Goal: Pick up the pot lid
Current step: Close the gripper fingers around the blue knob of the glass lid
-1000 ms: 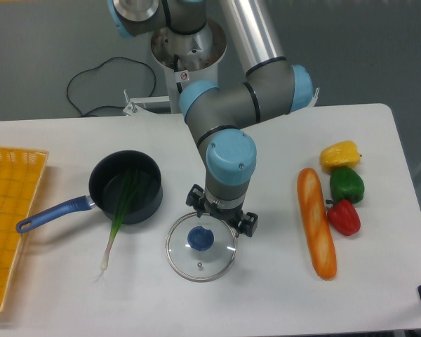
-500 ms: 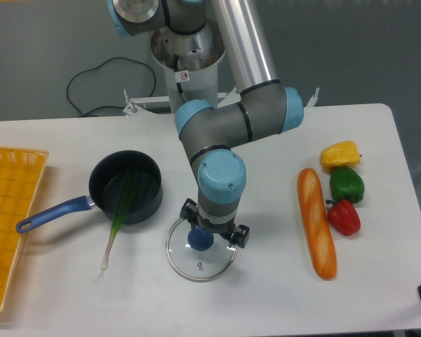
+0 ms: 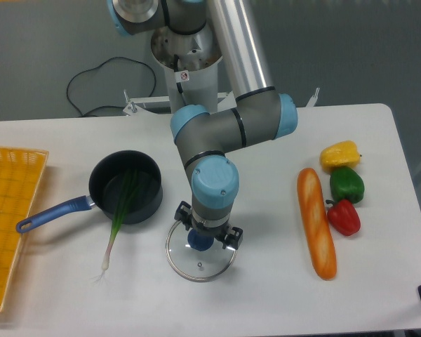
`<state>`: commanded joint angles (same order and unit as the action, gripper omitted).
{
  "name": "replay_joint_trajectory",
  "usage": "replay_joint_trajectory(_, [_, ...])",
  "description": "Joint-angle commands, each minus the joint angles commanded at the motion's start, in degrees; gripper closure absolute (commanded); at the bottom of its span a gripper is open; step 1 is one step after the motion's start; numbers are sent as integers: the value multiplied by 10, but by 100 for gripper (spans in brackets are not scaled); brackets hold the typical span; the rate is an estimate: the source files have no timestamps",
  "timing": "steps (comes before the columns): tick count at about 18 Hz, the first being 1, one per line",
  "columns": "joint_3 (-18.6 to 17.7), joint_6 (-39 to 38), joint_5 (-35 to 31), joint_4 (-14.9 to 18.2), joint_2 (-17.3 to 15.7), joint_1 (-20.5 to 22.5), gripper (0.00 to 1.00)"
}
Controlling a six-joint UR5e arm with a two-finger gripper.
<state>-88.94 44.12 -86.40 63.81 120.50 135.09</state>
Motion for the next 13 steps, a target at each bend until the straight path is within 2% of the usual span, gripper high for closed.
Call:
replay_joint_trajectory(3, [-12,-1,-1,-28,0,-1,0])
replay_joint_trajectory(13, [-12,-1,-1,-40,11,-3,0])
